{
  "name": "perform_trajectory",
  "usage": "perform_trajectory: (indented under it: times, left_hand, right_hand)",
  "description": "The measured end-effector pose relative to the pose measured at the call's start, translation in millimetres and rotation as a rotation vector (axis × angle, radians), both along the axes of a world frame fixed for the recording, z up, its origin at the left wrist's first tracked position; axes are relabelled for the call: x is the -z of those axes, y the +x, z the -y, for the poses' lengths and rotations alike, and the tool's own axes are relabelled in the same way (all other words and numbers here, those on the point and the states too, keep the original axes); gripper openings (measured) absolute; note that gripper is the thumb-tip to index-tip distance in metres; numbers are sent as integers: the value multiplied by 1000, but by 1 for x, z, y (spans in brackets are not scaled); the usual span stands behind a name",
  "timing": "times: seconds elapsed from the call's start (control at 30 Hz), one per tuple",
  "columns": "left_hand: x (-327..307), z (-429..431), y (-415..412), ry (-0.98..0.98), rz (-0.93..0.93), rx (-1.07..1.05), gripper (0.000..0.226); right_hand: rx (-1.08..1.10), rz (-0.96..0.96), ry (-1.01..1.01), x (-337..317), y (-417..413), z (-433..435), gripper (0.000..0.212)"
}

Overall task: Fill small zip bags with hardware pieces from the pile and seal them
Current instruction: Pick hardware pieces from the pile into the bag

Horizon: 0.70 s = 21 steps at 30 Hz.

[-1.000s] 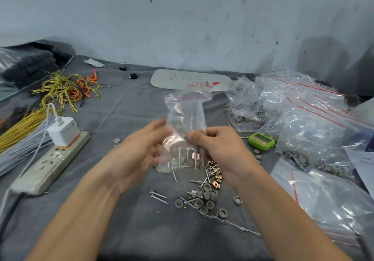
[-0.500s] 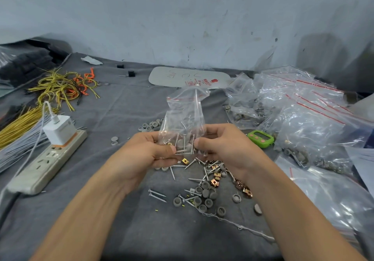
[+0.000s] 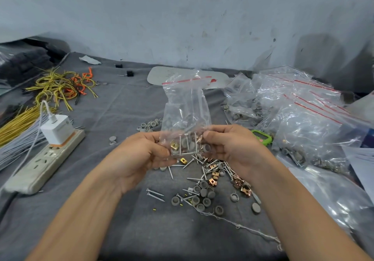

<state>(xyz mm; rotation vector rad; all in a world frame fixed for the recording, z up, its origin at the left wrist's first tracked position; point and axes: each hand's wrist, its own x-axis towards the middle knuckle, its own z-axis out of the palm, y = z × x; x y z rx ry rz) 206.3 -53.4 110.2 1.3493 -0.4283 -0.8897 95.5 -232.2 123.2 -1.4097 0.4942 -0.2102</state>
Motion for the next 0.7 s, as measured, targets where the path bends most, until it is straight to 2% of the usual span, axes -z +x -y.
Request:
perform_trajectory:
  times: [0.07, 0.17, 0.37, 0.47, 0.53, 0.6, 0.7]
  left_hand:
    - [0, 0, 0, 12, -3, 3, 53]
    - [2, 2, -1, 28, 14, -5, 54]
    - [-2, 4, -9, 23, 31, -48, 34]
    - [0, 3, -8, 104, 112, -69, 38]
    - [1, 2, -7, 135, 138, -60, 32]
    - [1, 4, -8, 123, 126, -86, 23]
    - [0, 6, -8, 37, 108, -185, 19]
  right_hand:
    - [13, 4, 21, -1, -1, 1, 25]
    - [30, 5, 59, -2, 0, 0, 16]
    - [-39, -10, 72, -4, -1, -3, 18]
    - [-49, -3, 9, -4, 0, -4, 16]
    - [-44, -11, -45, -2, 1, -3, 26]
    - [-33, -35, -147, 1, 3, -3, 31]
    - [36, -34, -275, 8, 6, -9, 24]
